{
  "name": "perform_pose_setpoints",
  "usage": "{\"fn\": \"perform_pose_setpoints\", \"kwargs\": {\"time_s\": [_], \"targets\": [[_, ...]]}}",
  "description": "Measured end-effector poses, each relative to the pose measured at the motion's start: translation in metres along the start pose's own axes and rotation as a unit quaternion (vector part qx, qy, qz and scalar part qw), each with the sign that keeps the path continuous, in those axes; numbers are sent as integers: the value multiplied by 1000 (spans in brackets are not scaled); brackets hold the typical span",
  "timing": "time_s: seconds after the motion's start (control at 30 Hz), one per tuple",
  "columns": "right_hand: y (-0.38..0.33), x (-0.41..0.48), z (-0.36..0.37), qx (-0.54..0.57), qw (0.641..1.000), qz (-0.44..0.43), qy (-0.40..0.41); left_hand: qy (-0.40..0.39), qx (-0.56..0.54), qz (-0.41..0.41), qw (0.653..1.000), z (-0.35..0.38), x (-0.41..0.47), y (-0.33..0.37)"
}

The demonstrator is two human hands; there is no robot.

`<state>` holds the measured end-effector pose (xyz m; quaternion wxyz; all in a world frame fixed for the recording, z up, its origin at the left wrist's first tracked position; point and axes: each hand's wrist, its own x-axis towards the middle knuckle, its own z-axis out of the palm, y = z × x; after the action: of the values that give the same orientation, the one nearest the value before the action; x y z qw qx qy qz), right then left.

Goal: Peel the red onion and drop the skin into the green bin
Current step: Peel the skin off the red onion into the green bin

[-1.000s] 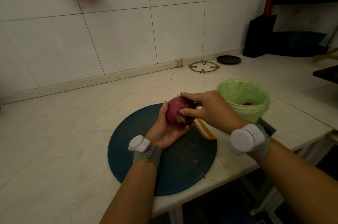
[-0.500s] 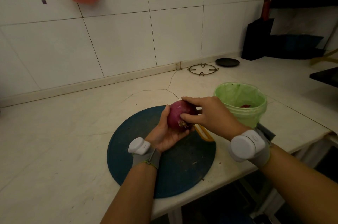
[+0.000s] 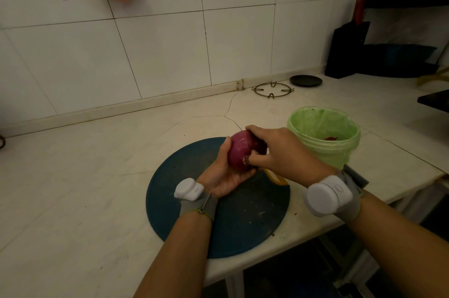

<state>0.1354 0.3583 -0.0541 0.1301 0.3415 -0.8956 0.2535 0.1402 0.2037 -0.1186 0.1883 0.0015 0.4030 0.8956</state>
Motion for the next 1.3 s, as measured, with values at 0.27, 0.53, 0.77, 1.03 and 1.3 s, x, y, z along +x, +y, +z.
{"fn": "perform_pose_setpoints", "kwargs": {"time_s": [0.27,0.53,0.77,1.03,1.3], "targets": [[15,-4,8,109,992,-13,69,-17,-61,11,998,-2,4,2],[-2,-8,25,213,948,63,228,-58,-78,95,991,-4,3,4],[-2,-8,27,237,935,83,251,-87,-64,106,988,1,2,3],[-5,-5,26,97,975,47,197,-87,-49,98,990,9,-2,2],[-10,-7,23,76,983,53,157,-77,-48,75,993,9,-2,-1]]}}
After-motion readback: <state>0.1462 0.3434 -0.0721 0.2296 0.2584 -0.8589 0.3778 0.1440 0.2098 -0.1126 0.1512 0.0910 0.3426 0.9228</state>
